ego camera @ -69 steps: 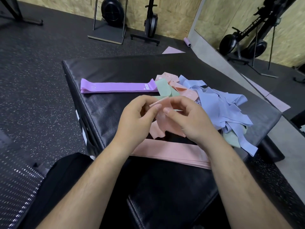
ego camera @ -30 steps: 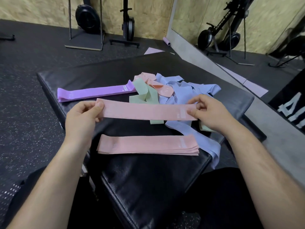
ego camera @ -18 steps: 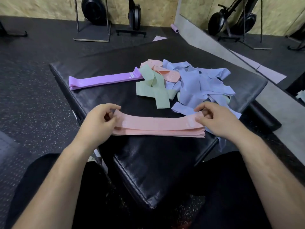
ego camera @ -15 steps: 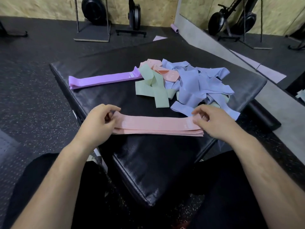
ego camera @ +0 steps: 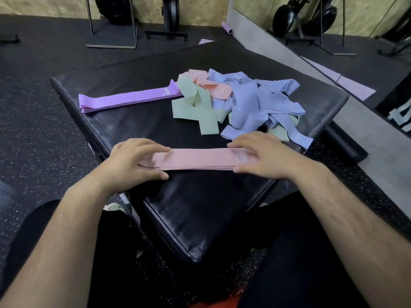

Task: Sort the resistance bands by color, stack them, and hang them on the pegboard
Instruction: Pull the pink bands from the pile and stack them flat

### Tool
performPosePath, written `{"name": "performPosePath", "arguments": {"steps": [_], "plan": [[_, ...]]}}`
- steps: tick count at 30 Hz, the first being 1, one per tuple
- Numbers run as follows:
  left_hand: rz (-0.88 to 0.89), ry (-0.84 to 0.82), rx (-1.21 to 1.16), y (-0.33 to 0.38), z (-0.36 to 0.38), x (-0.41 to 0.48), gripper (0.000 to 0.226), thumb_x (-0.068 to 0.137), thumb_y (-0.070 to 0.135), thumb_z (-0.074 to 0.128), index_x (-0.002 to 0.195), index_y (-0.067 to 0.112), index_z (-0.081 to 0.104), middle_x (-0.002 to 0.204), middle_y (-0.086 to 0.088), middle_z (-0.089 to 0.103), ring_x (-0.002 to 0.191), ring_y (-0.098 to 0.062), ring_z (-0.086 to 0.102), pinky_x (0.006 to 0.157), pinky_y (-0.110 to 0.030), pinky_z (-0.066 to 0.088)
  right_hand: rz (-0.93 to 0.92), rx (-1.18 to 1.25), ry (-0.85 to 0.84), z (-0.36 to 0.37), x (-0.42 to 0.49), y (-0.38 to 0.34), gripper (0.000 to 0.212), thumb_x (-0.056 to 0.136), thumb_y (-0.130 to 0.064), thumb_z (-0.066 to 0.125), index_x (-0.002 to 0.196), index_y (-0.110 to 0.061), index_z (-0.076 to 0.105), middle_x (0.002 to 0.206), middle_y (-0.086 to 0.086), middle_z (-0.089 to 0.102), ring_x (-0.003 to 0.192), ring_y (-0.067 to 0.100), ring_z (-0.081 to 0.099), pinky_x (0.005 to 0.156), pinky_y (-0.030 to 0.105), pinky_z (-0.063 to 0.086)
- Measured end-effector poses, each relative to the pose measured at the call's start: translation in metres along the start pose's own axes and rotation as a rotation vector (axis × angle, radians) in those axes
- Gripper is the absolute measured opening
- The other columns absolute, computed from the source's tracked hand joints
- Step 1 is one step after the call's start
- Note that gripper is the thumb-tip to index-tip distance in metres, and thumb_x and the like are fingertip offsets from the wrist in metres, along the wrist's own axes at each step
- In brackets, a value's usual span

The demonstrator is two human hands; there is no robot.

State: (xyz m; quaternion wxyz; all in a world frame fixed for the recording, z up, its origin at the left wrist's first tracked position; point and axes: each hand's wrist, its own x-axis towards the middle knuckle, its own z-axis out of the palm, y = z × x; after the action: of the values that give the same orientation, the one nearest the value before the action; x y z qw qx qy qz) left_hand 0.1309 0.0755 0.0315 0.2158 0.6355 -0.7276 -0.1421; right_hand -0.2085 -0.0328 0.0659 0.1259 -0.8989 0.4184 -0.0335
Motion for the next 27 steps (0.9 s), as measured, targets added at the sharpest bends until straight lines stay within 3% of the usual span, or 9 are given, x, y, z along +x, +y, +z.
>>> {"name": "performPosePath", "arguments": {"steps": [3,7,10,13,15,19,22,24,27], "plan": [[0.009,0.005,-0.044,-0.002,0.001,0.004,0.064,0.064,0.08,0.071,0.121,0.054,0.063,0.124,0.024,0.056,0.124,-0.007,0.044,0.108,-0.036,0.024,-0.001,-0.045,-0.065,-0.002,0.006,-0.004,0.072,0.077,-0.059,0.077,0.141,-0.04,0.052,0.145,-0.022,0.049,0.139,0.004,0.038,0.118,0.037,0.021],[0.022,0.032,-0.054,0.002,0.001,0.006,0.047,0.076,0.048,0.081,0.12,0.049,0.066,0.122,0.021,0.058,0.121,-0.01,0.046,0.103,-0.033,0.024,0.012,-0.052,-0.061,-0.001,0.008,-0.003,0.066,0.079,-0.052,0.078,0.139,-0.039,0.053,0.14,-0.019,0.054,0.133,0.007,0.043,0.114,0.035,0.024],[0.015,0.0,-0.009,0.0,0.0,0.008,0.052,0.074,0.063,0.076,0.123,0.048,0.066,0.121,0.02,0.058,0.122,-0.012,0.045,0.103,-0.032,0.021,0.001,-0.033,-0.049,0.003,0.007,0.001,0.059,0.081,-0.049,0.077,0.135,-0.04,0.056,0.134,-0.016,0.057,0.13,0.009,0.046,0.112,0.035,0.026],[0.037,0.02,0.11,0.005,0.006,0.009,0.066,0.069,0.078,0.051,0.126,0.049,0.061,0.122,0.021,0.055,0.128,-0.011,0.043,0.114,-0.035,0.014,0.001,-0.02,-0.036,0.006,0.006,0.001,0.058,0.082,-0.048,0.077,0.135,-0.04,0.055,0.134,-0.016,0.055,0.131,0.008,0.045,0.112,0.035,0.026],[0.091,0.053,0.148,0.018,0.018,0.011,0.066,0.075,0.075,0.049,0.132,0.044,0.06,0.13,0.016,0.055,0.133,-0.011,0.043,0.121,-0.04,0.008,-0.008,-0.004,-0.028,0.007,0.005,-0.001,0.059,0.083,-0.049,0.076,0.137,-0.04,0.054,0.138,-0.018,0.054,0.133,0.006,0.043,0.113,0.037,0.026],[0.188,0.089,0.22,0.053,0.046,0.016,0.055,0.089,0.058,0.056,0.138,0.034,0.059,0.141,0.004,0.055,0.134,-0.017,0.047,0.122,-0.042,0.014,-0.054,0.012,-0.011,0.012,0.005,-0.004,0.054,0.087,-0.044,0.073,0.138,-0.039,0.055,0.139,-0.019,0.055,0.132,0.005,0.044,0.112,0.038,0.029],[0.201,0.103,0.276,0.063,0.057,0.018,0.042,0.09,0.045,0.067,0.129,0.028,0.065,0.137,0.0,0.059,0.128,-0.025,0.053,0.118,-0.043,0.021,-0.06,0.005,-0.001,0.013,0.005,-0.005,0.054,0.087,-0.041,0.074,0.138,-0.037,0.056,0.137,-0.017,0.057,0.13,0.006,0.046,0.11,0.034,0.03],[0.183,0.136,0.321,0.064,0.058,0.019,0.037,0.09,0.045,0.065,0.12,0.025,0.069,0.131,-0.002,0.062,0.124,-0.028,0.056,0.116,-0.045,0.024,-0.057,-0.007,0.008,0.013,0.006,-0.005,0.054,0.087,-0.041,0.074,0.138,-0.037,0.056,0.136,-0.017,0.058,0.13,0.007,0.047,0.109,0.032,0.031],[0.164,0.203,0.421,0.068,0.056,0.019,0.036,0.086,0.046,0.063,0.109,0.021,0.073,0.125,-0.006,0.066,0.128,-0.032,0.055,0.121,-0.047,0.015,-0.04,-0.025,0.014,0.014,0.006,-0.006,0.054,0.088,-0.042,0.073,0.138,-0.038,0.055,0.137,-0.018,0.057,0.131,0.007,0.046,0.11,0.032,0.028]]}}
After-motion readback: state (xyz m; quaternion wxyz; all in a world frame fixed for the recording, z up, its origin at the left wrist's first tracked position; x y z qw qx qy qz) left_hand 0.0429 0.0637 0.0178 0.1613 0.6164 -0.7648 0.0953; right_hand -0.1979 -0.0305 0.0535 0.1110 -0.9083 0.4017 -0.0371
